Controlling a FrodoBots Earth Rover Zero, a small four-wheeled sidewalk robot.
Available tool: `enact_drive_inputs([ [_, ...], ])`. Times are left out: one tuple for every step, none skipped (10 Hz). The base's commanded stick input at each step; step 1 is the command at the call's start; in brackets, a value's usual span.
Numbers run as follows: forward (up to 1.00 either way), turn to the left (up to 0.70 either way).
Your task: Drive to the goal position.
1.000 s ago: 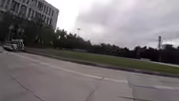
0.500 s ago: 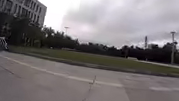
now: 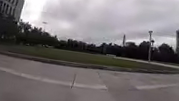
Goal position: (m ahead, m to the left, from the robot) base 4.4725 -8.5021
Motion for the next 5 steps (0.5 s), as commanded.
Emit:
enact_drive_inputs([
  [0.7, -0.34],
  [0.7, -0.34],
  [0.7, -0.34],
  [0.7, -0.34],
  [0.7, -0.34],
])
